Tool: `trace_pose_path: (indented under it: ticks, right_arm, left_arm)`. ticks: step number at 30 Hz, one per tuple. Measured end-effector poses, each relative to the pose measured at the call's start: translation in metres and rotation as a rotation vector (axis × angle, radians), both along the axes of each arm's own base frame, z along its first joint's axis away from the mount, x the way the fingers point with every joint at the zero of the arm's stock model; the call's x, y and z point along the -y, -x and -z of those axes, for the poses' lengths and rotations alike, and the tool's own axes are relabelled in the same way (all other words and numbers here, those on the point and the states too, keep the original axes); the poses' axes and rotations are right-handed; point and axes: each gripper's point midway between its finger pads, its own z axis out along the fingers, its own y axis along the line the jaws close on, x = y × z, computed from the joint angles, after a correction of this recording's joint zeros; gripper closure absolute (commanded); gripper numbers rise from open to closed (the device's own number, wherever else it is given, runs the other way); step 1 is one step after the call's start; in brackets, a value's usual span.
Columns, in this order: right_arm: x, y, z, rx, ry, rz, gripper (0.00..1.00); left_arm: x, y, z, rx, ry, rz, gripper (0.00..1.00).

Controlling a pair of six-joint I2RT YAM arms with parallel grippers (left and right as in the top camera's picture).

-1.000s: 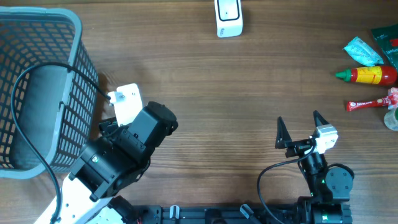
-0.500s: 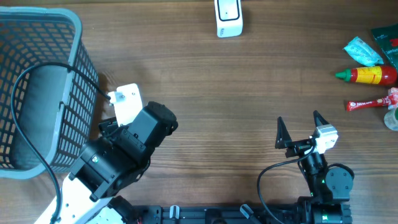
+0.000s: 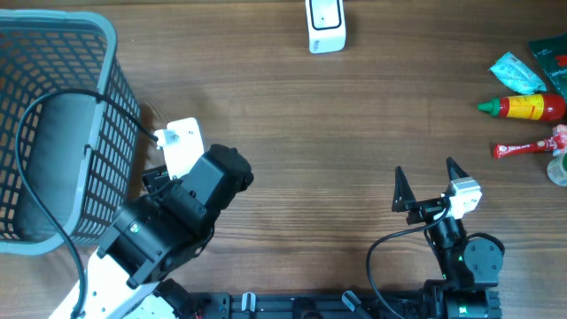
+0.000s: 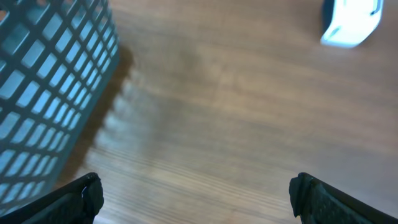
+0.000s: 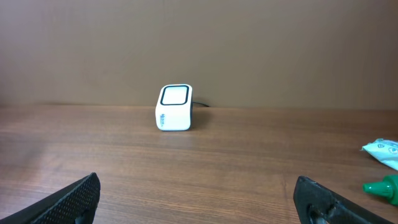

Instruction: Scan the item barcode

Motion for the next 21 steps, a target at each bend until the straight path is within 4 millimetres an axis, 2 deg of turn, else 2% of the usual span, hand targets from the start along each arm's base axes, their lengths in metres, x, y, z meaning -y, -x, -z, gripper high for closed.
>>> trace_pose_path:
  ticks: [2,5,10,12,14,18,21]
  right_arm:
    - [0.0,0.0,0.0,0.0,0.0,0.0,0.0]
    - [0.0,0.0,0.0,0.0,0.0,0.0,0.0]
    - [0.001,0.0,0.0,-0.001,0.0,0.003,0.0]
    - [0.001,0.0,0.0,0.0,0.0,0.003,0.0]
    - [0.001,0.0,0.0,0.0,0.0,0.004,0.0]
    - [0.001,0.0,0.0,0.0,0.0,0.004,0.0]
    - [0.001,0.0,0.0,0.0,0.0,0.004,0.0]
  left_arm:
    - [-0.004,-0.005,-0.008,0.044,0.033,-0.025,0.0]
    - [-0.021,-0.016,-0.019,0.137,0.097,-0.11,0.0]
    - [-0.051,-0.038,-0.012,0.301,0.155,-0.215,0.0]
    - [-0.051,-0.053,-0.014,0.4,0.155,-0.164,0.0]
    - [-0.043,-0.066,-0.025,0.528,0.139,-0.04,0.0]
    - [-0.033,-0.064,-0.043,0.711,0.039,0.148,0.0]
    - [-0.026,-0.053,-0.043,0.778,-0.022,0.242,0.0]
